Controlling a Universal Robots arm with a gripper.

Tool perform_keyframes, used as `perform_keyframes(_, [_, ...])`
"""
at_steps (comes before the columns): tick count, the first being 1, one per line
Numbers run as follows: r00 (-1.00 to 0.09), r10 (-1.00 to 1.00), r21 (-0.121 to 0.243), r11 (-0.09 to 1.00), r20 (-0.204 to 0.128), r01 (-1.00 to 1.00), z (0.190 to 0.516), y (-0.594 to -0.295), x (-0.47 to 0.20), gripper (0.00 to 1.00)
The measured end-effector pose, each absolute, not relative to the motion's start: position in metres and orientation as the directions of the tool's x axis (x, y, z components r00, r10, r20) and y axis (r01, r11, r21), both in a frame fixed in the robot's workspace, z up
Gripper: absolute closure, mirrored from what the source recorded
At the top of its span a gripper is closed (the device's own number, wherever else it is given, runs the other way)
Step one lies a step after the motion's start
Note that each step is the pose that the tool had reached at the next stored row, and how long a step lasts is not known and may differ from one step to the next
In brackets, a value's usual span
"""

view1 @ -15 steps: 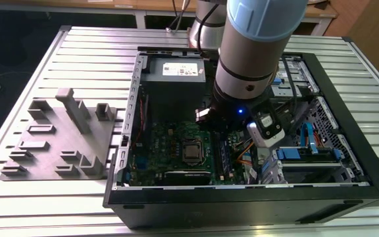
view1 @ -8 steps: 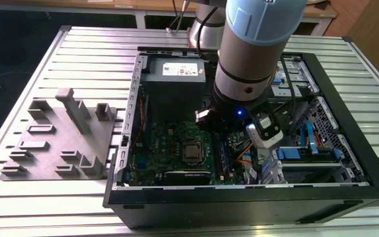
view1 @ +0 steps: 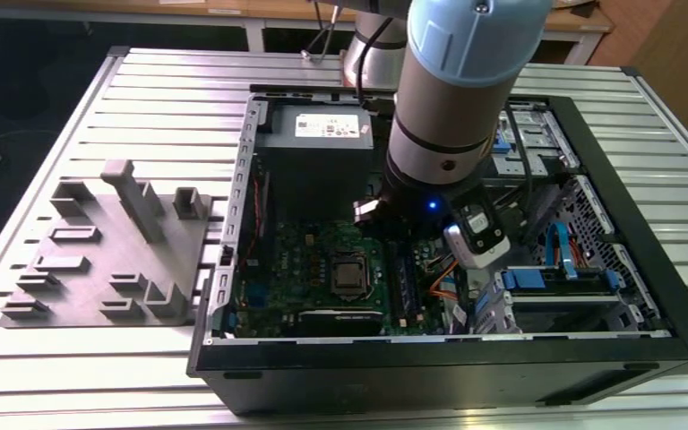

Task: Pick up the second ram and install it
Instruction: 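Insert the second ram into the second slot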

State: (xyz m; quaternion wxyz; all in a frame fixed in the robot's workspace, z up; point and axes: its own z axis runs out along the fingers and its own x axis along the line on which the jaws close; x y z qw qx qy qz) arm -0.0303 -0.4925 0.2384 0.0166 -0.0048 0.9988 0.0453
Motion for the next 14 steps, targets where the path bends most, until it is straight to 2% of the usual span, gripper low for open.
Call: perform_keyframes(14, [-0.999, -0.008, 0.09, 0.996, -0.034, -0.011, 0.2344, -0.4916, -0.0317, 0.92])
